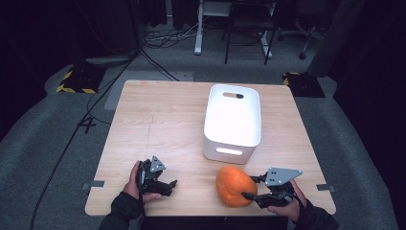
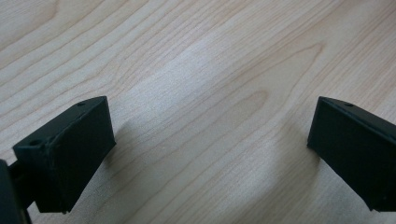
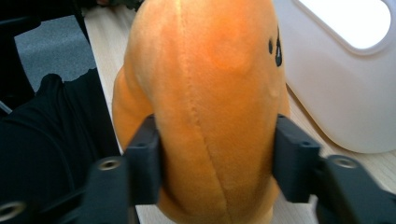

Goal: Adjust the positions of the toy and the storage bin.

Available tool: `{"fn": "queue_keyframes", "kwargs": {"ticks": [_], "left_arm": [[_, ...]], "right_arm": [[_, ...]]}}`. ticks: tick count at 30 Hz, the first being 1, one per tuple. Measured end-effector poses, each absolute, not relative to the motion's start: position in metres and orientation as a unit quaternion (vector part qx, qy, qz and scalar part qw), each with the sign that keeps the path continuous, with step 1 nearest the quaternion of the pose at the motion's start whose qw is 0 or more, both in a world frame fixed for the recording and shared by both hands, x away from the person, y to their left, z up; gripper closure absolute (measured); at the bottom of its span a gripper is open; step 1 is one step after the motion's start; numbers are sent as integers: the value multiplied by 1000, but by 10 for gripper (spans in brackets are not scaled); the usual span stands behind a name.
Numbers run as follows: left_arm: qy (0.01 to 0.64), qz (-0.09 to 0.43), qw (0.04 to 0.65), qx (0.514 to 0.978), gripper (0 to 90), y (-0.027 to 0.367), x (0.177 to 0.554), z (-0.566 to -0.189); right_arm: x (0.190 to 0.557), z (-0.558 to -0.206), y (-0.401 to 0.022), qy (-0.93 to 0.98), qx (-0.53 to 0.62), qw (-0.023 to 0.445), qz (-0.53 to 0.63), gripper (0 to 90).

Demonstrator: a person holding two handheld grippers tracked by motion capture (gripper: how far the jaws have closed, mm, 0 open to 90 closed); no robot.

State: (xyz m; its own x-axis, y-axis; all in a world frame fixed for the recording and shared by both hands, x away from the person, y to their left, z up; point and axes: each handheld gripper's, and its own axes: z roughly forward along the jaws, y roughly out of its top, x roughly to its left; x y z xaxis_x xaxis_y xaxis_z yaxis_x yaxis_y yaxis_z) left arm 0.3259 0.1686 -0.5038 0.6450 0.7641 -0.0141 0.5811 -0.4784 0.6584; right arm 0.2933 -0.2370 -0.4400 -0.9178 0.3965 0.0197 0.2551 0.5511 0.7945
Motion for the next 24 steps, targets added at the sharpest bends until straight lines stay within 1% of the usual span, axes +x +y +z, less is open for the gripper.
{"fn": "queue_keyframes", "kwargs": {"ticks": [3,6,9,11,15,16,17,21,23,24], "left_arm": [[400,140,320,848,6,168,326,-504],[399,134,320,849,6,167,326,-504],[394,143,319,850,6,167,328,-503],[398,136,320,849,6,166,327,-504],[388,139,320,853,7,162,332,-503],[390,131,320,854,6,159,333,-503],[381,136,321,856,7,157,336,-503],[369,122,325,862,7,145,346,-504],[357,130,324,867,7,140,353,-503],[360,121,322,867,7,137,354,-503]], "right_arm": [[290,-439,-242,880,171,92,434,540],[287,-438,-249,879,168,91,437,560],[287,-436,-261,878,172,94,438,562],[287,-435,-271,873,187,94,440,562],[290,-434,-287,868,206,108,440,562],[291,-434,-291,866,211,110,439,562],[291,-435,-295,863,221,111,441,561],[295,-437,-311,852,247,132,443,561],[296,-437,-318,845,264,142,443,560],[297,-437,-322,842,273,144,442,560]]}}
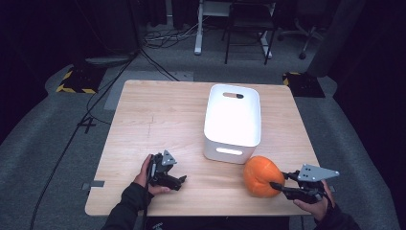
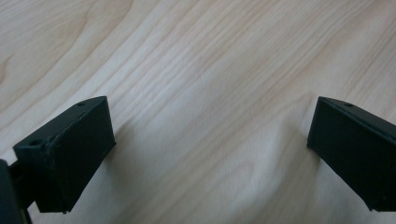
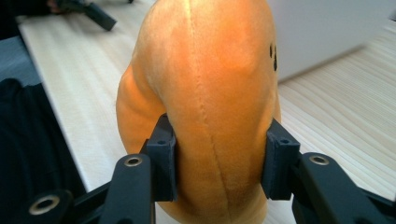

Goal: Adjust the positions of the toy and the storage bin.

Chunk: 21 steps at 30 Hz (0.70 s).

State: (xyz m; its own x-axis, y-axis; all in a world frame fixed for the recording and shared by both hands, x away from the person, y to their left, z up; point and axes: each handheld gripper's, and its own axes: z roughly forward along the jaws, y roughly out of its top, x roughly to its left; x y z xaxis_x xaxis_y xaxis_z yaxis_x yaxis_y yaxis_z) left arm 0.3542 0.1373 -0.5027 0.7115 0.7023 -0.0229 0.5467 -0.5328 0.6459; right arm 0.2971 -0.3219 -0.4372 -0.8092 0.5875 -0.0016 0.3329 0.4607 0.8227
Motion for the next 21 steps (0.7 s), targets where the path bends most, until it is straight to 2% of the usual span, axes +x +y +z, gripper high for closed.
{"fn": "queue_keyframes", "kwargs": {"ticks": [4,7,11,13,16,21], "left_arm": [[349,115,325,872,8,125,368,-503],[341,120,332,872,42,114,378,-502],[332,122,343,870,167,99,390,-501],[328,119,344,871,170,91,396,-501],[321,119,351,872,226,80,401,-501],[296,107,353,881,234,63,402,-501]], "right_arm": [[301,-438,-337,830,302,173,436,557],[304,-439,-350,818,327,181,436,553],[314,-440,-364,804,357,193,435,553],[320,-440,-370,797,368,198,435,552],[328,-440,-376,792,379,200,435,553],[334,-442,-383,781,395,195,443,551]]}}
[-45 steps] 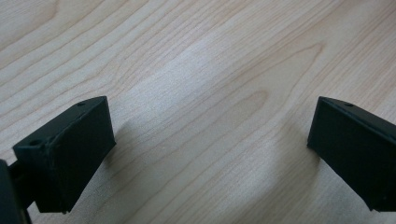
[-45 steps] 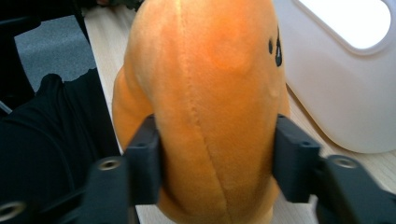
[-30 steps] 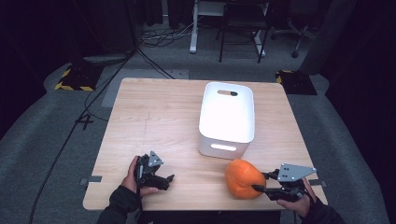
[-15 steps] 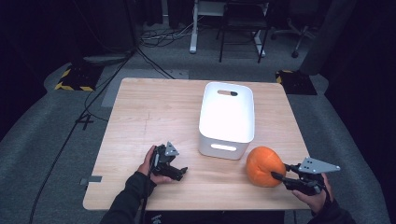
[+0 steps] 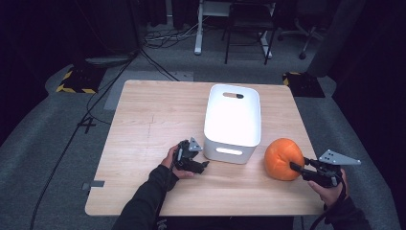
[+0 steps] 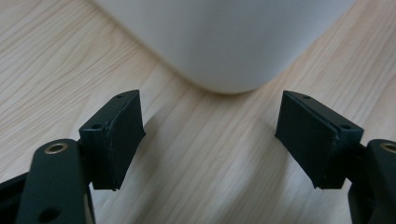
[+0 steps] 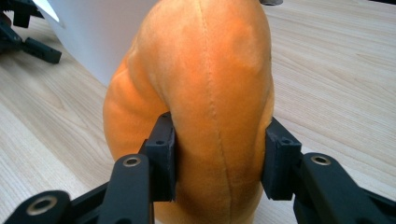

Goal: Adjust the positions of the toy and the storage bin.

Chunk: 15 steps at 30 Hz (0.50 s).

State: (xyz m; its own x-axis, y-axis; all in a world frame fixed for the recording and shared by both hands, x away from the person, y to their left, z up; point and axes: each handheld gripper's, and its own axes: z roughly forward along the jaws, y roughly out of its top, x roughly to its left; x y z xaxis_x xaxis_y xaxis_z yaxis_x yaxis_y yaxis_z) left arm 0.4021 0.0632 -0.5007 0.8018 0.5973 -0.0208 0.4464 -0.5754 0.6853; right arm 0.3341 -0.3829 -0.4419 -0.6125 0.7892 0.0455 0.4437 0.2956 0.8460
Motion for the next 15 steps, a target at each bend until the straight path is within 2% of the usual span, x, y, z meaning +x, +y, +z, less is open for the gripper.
{"fn": "queue_keyframes", "kwargs": {"ticks": [3,4,7,9,13,15], "left_arm": [[281,98,350,888,229,51,399,-500],[280,97,354,887,198,47,399,-501],[264,94,355,892,241,40,397,-500],[270,97,356,889,224,35,396,-501],[281,92,353,888,155,43,392,-502],[279,96,349,890,155,54,387,-501]], "right_arm": [[335,-443,-384,779,394,195,447,548],[335,-443,-384,779,393,195,448,547],[336,-445,-386,779,390,195,450,545],[337,-446,-387,777,391,193,453,544],[337,-448,-388,772,395,191,459,544],[335,-448,-388,772,396,192,460,545]]}}
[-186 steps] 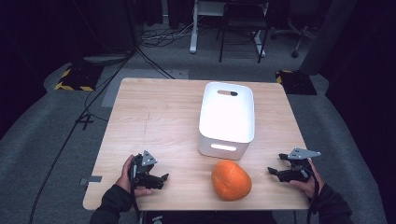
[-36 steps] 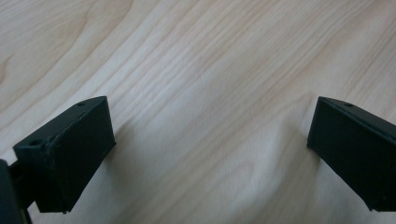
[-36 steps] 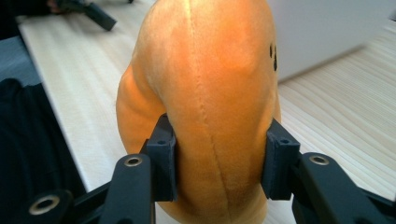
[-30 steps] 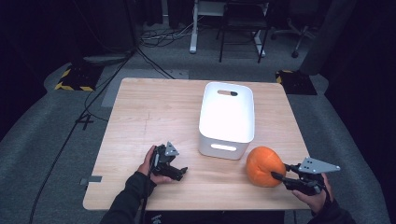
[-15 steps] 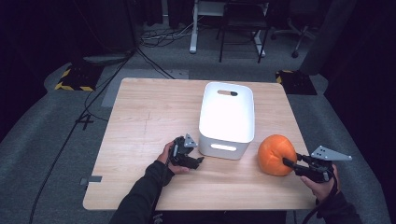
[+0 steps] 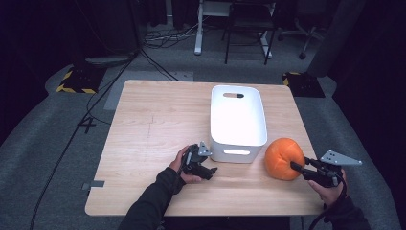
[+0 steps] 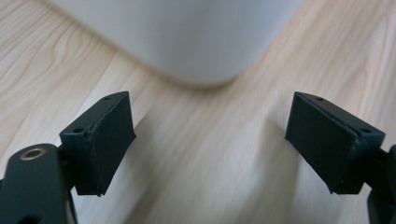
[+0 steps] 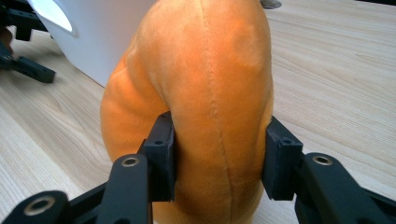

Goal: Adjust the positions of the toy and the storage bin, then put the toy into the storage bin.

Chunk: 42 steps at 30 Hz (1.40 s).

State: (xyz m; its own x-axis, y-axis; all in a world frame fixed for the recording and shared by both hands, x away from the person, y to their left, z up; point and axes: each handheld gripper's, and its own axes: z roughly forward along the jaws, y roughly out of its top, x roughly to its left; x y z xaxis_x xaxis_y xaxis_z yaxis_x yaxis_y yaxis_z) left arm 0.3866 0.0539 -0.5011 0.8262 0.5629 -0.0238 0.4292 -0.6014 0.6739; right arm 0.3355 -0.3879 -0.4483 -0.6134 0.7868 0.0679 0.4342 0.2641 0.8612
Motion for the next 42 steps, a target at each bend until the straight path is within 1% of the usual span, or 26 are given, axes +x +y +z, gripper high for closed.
{"fn": "queue_keyframes", "kwargs": {"ticks": [6,12,15,19,24,29,40,42], "left_arm": [[292,101,346,886,154,95,363,-501],[342,124,343,866,154,141,335,-502],[363,132,341,857,155,154,329,-502],[367,132,342,855,159,155,329,-502],[363,135,341,857,155,155,331,-502],[361,132,341,858,155,154,332,-502],[362,127,340,858,153,154,334,-502],[364,134,342,856,153,153,334,-502]], "right_arm": [[337,-450,-391,772,392,187,465,558],[341,-449,-389,785,367,181,466,600],[342,-448,-390,790,357,182,465,610],[342,-448,-392,789,350,176,474,618],[339,-445,-389,790,347,179,473,631],[337,-441,-389,787,338,197,477,644],[338,-434,-396,776,342,221,481,644],[337,-432,-397,771,344,224,487,644]]}}
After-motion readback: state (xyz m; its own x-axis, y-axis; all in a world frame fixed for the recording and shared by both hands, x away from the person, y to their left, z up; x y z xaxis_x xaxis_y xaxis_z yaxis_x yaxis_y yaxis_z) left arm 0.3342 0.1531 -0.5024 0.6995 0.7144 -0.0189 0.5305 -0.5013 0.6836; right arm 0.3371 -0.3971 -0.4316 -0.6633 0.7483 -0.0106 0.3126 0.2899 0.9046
